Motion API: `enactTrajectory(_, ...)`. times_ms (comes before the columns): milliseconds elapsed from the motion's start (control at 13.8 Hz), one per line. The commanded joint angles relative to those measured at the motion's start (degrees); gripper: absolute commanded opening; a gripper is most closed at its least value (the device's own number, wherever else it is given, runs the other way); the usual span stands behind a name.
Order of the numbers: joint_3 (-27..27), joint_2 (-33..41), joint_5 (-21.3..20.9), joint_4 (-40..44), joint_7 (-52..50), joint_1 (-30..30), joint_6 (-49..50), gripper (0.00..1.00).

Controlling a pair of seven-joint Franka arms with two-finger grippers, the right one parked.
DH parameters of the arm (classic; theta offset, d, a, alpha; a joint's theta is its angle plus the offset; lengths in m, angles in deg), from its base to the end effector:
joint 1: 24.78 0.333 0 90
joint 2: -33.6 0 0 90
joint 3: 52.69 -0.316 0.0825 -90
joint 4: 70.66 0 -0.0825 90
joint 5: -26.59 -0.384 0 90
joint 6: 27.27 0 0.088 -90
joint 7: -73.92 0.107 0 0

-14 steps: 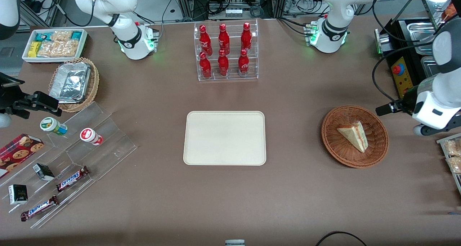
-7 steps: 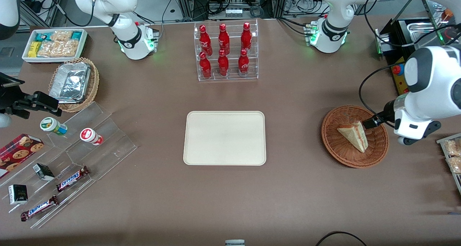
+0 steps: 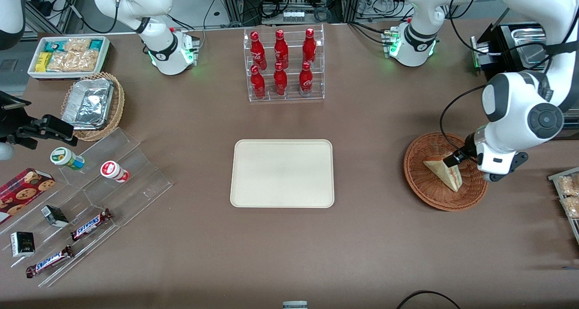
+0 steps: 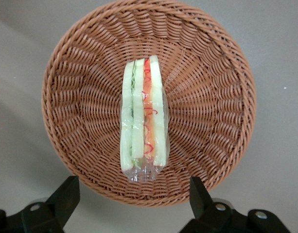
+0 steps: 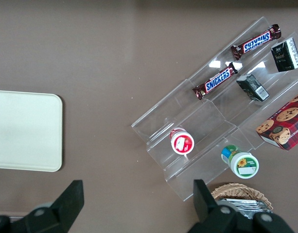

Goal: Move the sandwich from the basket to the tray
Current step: 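Lower the left gripper and close it on the packaged sandwich, then lift the sandwich and carry it with the left gripper over the tray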

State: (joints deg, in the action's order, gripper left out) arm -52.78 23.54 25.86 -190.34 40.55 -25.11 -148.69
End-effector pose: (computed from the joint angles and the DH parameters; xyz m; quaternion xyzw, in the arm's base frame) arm 0.5560 -0.0018 0.3291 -0.9570 -0.2808 0.0679 0.0261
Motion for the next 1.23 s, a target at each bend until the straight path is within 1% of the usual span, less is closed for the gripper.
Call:
enactTrajectory(0, 0.09, 1.37, -0.07, -4.67, -1.0, 0.25, -5.04, 1.0)
enactTrajectory(145, 0.08, 0.67, -0.16, -5.91, -0.73, 0.51, -7.6, 1.0)
enactTrajectory(795, 0.08, -4.34, -0.77, -5.83, -0.56, 0.42, -12.78, 1.0)
enactTrajectory(1012, 0.0, -4.96, -0.95, -5.65, -0.47, 0.42, -12.97, 0.99)
enactTrajectory(1084, -0.09, -4.96, -0.95, -5.65, -0.47, 0.42, -12.97, 0.88)
enactTrajectory(1157, -0.09, -4.96, -0.95, -5.65, -0.47, 0.42, -12.88, 0.61)
